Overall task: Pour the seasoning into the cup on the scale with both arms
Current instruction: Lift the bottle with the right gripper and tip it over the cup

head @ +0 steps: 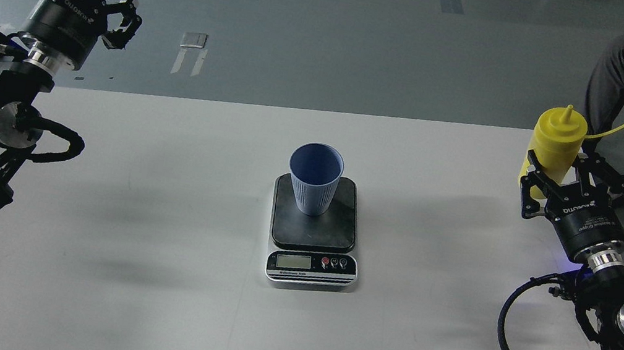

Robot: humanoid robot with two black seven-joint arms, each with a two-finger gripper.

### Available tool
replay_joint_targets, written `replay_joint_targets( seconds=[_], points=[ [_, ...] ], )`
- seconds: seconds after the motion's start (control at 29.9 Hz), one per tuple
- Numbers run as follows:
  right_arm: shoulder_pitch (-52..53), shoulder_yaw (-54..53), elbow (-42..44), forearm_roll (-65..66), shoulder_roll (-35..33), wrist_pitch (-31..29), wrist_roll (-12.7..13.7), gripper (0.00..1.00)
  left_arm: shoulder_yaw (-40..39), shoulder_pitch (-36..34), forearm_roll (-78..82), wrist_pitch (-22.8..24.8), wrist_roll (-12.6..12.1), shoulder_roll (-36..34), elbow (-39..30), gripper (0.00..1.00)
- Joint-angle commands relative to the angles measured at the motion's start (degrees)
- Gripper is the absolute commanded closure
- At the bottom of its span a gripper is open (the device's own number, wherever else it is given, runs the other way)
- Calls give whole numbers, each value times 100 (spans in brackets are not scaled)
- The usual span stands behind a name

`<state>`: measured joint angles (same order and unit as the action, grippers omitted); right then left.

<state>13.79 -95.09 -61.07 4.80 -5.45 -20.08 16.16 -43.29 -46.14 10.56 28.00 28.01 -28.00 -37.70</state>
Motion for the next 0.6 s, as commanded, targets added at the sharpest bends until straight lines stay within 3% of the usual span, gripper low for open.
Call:
replay_joint_targets(
  seconds=[0.0,0.2,0.57],
  points=[
    [413,-1,-19,793,-193,48,10,58,-4,0,-1,0,-1,5,0,2],
    [1265,130,16,2444,-378,48,28,58,-4,0,-1,0,-1,5,0,2],
    [2707,1826,43,5185,-404,48,19,58,-4,-9,-1,0,-1,41,0,2]
  ],
)
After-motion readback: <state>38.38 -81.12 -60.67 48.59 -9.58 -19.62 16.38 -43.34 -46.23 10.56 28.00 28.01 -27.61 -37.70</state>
